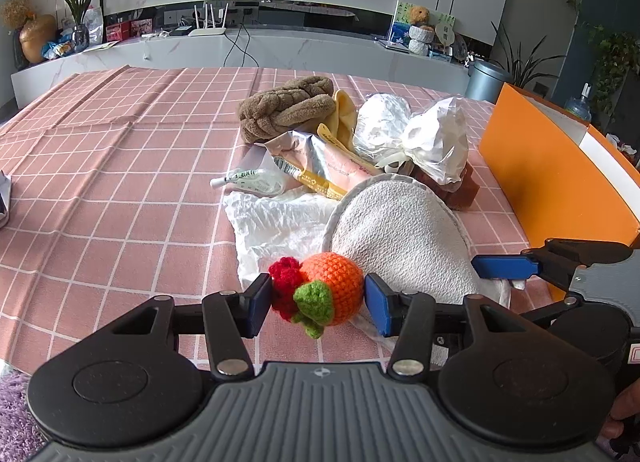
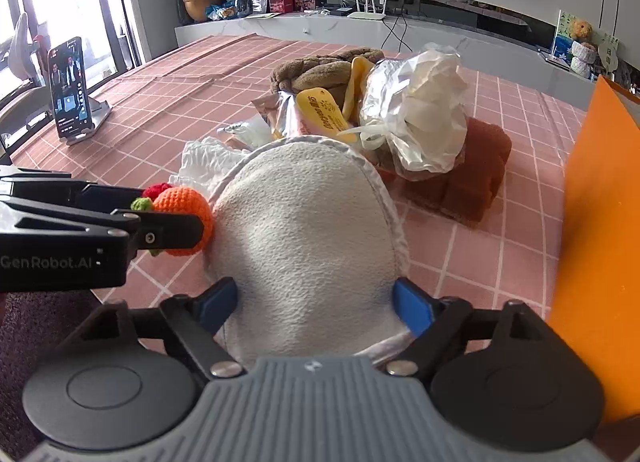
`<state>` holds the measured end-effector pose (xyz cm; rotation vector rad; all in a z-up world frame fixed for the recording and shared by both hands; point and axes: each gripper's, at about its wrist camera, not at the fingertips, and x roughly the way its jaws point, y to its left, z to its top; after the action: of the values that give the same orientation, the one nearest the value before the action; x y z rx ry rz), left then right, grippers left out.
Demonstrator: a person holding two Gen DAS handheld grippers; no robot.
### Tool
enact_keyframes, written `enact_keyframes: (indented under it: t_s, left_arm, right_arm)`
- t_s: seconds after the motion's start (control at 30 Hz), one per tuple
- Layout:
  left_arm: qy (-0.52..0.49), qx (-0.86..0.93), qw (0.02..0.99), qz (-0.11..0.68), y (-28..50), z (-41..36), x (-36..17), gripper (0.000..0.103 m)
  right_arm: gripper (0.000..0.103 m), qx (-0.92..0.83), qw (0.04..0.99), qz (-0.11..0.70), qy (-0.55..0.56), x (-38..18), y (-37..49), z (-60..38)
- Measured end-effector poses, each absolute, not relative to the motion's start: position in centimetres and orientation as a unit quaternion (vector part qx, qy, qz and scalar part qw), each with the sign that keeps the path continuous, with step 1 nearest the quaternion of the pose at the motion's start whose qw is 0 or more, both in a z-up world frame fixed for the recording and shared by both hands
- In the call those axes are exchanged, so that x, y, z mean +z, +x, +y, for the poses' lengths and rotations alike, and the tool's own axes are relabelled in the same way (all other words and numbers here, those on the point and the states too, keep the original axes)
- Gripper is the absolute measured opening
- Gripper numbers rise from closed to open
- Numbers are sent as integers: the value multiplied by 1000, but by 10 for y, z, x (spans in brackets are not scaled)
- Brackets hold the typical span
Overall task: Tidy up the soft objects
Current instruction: 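Grasp the white terry mitt with the right tool while the left tool holds the fruit, then carry the mitt and fruit into the orange box and release both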
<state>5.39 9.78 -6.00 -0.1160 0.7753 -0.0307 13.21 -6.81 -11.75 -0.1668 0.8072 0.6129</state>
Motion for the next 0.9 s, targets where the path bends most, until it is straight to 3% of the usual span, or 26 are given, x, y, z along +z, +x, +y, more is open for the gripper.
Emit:
enact_keyframes:
  t_s: [0.17, 0.23, 0.33, 0.5, 0.9]
  left_arm:
    - [-56, -16, 923, 380, 53, 96, -61, 58]
    - [-57, -15, 923, 380, 53, 97, -61, 58]
    - [-55, -12, 923, 381, 53, 96, -61, 58]
    - [-40, -6, 925, 379, 50, 91, -59, 58]
    - [-9, -5, 942, 336, 33, 72, -23, 58]
  right_arm:
    - [50, 291, 872, 384, -85, -118, 127, -70]
    - [33, 290, 873, 382, -84, -117, 125, -72]
    - [18, 283, 875, 387, -70, -116, 125, -80]
    - [11, 269, 882, 383, -57, -111, 118, -89]
    - [12, 266, 917, 295, -35, -55, 86, -110]
